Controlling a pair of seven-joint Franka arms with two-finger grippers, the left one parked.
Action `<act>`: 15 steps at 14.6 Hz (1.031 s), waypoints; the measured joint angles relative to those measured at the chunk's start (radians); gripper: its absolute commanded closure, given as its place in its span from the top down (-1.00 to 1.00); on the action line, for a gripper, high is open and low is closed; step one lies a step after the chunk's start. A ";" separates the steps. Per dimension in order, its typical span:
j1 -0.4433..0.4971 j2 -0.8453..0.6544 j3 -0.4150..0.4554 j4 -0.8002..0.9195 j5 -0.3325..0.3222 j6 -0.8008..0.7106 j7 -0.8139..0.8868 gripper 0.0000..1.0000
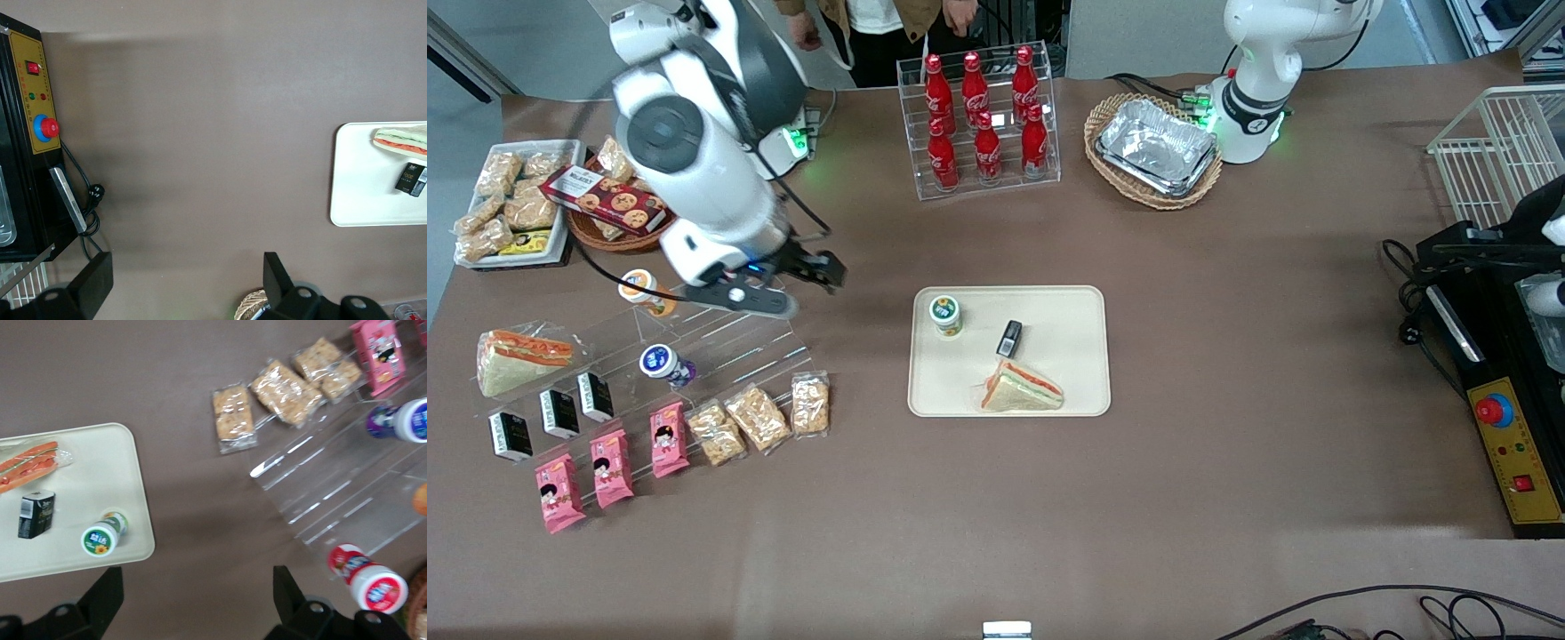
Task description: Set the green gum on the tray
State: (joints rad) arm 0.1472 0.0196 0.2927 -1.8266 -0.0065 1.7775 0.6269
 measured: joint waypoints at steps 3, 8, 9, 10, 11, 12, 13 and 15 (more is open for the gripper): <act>-0.002 -0.053 -0.081 0.030 0.026 -0.067 -0.100 1.00; -0.005 -0.107 -0.217 0.074 0.033 -0.172 -0.317 1.00; -0.005 -0.110 -0.248 0.096 0.033 -0.196 -0.363 1.00; -0.006 -0.110 -0.278 0.119 0.034 -0.216 -0.408 1.00; -0.007 -0.110 -0.307 0.137 0.034 -0.230 -0.454 1.00; -0.007 -0.110 -0.339 0.147 0.035 -0.239 -0.505 1.00; -0.008 -0.109 -0.373 0.150 0.046 -0.241 -0.555 1.00; -0.009 -0.103 -0.428 0.151 0.075 -0.241 -0.610 1.00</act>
